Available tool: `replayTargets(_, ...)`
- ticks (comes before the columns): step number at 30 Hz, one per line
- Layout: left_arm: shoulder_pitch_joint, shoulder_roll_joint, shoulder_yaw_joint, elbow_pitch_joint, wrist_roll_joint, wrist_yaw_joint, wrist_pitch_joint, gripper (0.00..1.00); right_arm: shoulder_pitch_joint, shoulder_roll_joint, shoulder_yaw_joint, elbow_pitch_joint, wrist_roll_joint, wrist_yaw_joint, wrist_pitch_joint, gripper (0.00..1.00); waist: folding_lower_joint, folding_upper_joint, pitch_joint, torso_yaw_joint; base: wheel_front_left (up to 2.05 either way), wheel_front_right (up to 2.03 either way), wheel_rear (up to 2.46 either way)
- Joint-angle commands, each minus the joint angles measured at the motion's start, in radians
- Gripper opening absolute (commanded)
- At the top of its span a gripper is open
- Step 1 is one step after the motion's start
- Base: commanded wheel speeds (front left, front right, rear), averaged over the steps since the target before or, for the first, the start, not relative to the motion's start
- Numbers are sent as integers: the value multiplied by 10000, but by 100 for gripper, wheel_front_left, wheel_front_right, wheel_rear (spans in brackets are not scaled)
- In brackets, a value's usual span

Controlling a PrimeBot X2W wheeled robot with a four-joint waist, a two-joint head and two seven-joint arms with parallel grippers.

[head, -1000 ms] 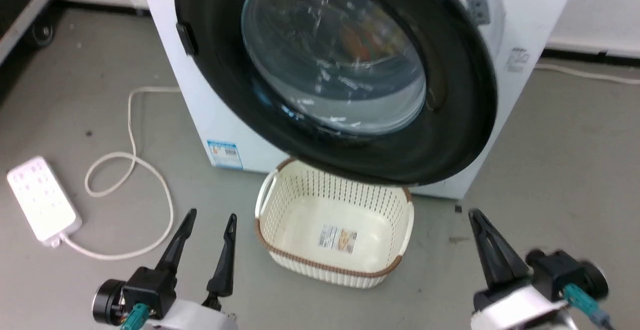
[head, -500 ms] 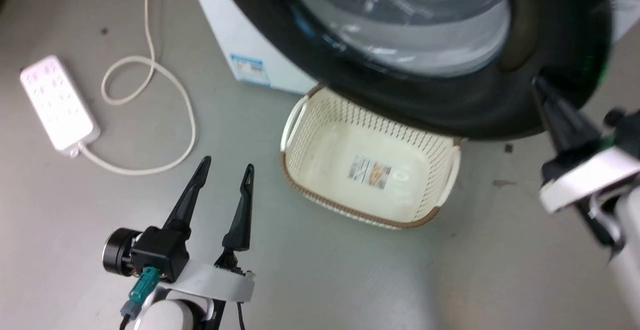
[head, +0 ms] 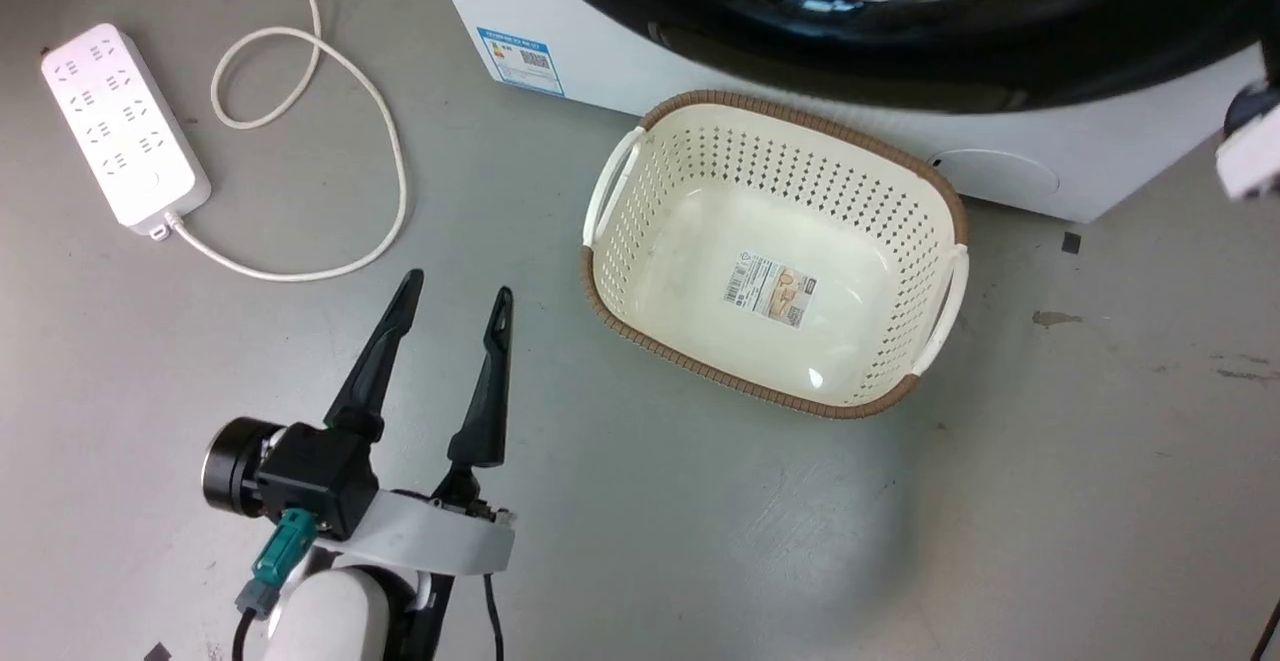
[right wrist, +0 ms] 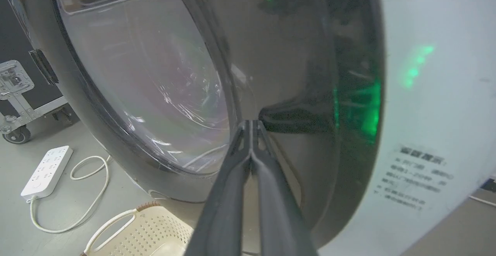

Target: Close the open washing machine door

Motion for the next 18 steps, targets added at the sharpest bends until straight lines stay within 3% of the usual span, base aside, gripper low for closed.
replayTargets(1, -125, -24, -28, -55, 76, -43, -55, 100, -408, -69, -42, 292, -41, -21, 50, 0, -2, -1, 37, 4, 0, 0, 0)
replayTargets(8, -148, -58, -59, -44, 118, -44, -55, 100, -1288, 211, -265, 1531, -20, -21, -75, 0, -2, -1, 52, -19, 0, 0, 0)
replayTargets(16, 10, -96, -24, 145, 103, -44, -55, 100, -587, 462, -111, 1855, -24, -21, -383, 0, -2, -1, -794, -118, 0, 0, 0)
replayTargets(18, 103, -87, -6, 270, 137, -44, -55, 100, -214, 529, -224, 1537, -144, -21, -406, 100, -2, -1, -1172, -183, 0, 0, 0)
